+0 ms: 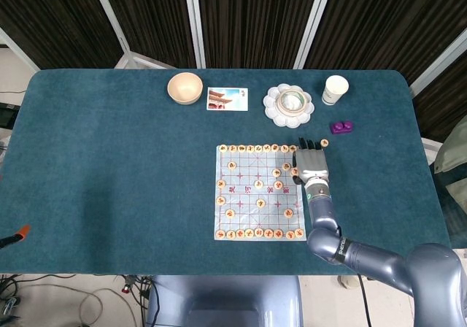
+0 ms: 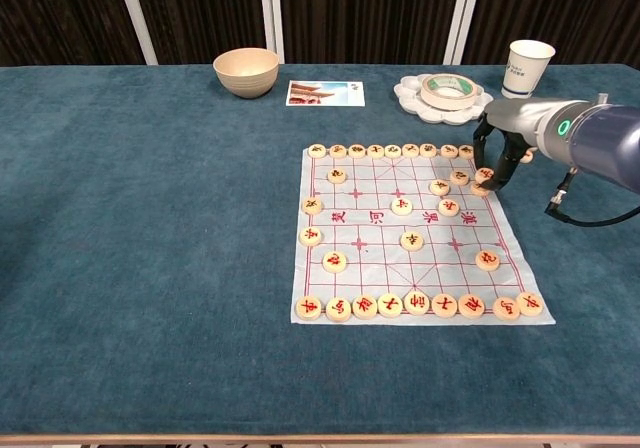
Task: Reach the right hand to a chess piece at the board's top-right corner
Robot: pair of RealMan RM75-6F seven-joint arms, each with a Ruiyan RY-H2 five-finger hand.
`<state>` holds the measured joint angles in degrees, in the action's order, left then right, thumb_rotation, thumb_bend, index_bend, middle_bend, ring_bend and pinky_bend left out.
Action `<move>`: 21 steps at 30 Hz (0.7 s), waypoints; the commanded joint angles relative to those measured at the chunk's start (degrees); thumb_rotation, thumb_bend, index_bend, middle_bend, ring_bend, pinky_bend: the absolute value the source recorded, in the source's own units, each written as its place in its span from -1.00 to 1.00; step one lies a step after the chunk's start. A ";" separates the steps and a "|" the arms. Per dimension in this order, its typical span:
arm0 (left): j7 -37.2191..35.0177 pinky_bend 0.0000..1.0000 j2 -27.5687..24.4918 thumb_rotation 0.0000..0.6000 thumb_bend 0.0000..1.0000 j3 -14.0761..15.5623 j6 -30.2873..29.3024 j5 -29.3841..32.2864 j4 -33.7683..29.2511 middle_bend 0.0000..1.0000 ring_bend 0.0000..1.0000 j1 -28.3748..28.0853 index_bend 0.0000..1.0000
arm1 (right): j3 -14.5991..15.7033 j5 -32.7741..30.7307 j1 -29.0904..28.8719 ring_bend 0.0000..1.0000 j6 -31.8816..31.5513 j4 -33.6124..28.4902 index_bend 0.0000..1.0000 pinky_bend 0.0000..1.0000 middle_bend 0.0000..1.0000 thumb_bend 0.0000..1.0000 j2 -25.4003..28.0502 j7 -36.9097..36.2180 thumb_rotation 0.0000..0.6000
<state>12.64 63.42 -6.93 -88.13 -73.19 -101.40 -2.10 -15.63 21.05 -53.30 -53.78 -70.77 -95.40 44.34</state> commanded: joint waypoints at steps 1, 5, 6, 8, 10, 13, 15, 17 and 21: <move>0.02 -1.00 0.01 1.00 -1.00 -0.01 -0.07 -0.02 -0.01 -1.00 -1.00 0.03 -0.85 | 0.07 -0.05 0.02 -0.91 0.10 0.15 0.06 -0.82 -1.00 -0.24 -0.07 -0.20 1.00; 0.17 -1.00 0.05 1.00 -1.00 0.05 0.02 0.02 0.00 -1.00 -1.00 0.00 -0.85 | 0.36 0.06 -0.08 -0.91 0.17 0.45 0.06 -0.82 -1.00 -0.25 -0.26 -0.16 1.00; 0.19 -1.00 0.05 1.00 -1.00 0.06 0.05 0.02 0.00 -1.00 -1.00 -0.01 -0.85 | 0.38 0.03 -0.11 -0.91 0.18 0.56 0.06 -0.82 -1.00 -0.24 -0.34 -0.20 1.00; 0.22 -1.00 0.05 1.00 -1.00 0.06 0.02 -0.04 -0.06 -1.00 -1.00 -0.02 -0.85 | 0.35 -0.24 -0.19 -0.91 0.23 0.88 0.06 -0.82 -1.00 -0.24 -0.50 -0.19 1.00; 0.14 -1.00 -0.01 1.00 -1.00 0.10 -0.02 -0.13 -0.11 -1.00 -1.00 0.01 -0.85 | 0.37 -0.47 -0.24 -0.91 0.25 1.17 0.06 -0.82 -1.00 -0.24 -0.63 -0.12 1.00; 0.06 -1.00 -0.05 1.00 -1.00 0.09 -0.16 -0.24 -0.12 -1.00 -1.00 0.05 -0.85 | 0.45 -0.73 -0.25 -0.91 0.34 1.54 0.06 -0.82 -1.00 -0.25 -0.79 -0.09 1.00; 0.09 -1.00 -0.03 1.00 -1.00 0.06 -0.02 -0.04 -0.08 -1.00 -1.00 0.02 -0.85 | 0.55 -0.78 -0.23 -0.91 0.41 1.66 0.06 -0.82 -1.00 -0.24 -0.81 -0.06 1.00; 0.13 -1.00 -0.03 1.00 -1.00 0.00 0.07 0.15 -0.06 -1.00 -1.00 -0.01 -0.85 | 0.61 -0.85 -0.16 -0.91 0.45 1.68 0.06 -0.82 -1.00 -0.24 -0.80 -0.11 1.00; 0.24 -1.00 0.03 1.00 -1.00 0.05 0.01 0.02 -0.11 -1.00 -1.00 -0.01 -0.85 | 0.51 -0.99 -0.15 -0.91 0.57 1.74 0.06 -0.82 -1.00 -0.24 -0.70 -0.27 1.00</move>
<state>12.87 63.45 -6.88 -88.12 -73.16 -101.51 -2.11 -15.11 20.07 -53.45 -53.21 -69.04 -96.11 44.09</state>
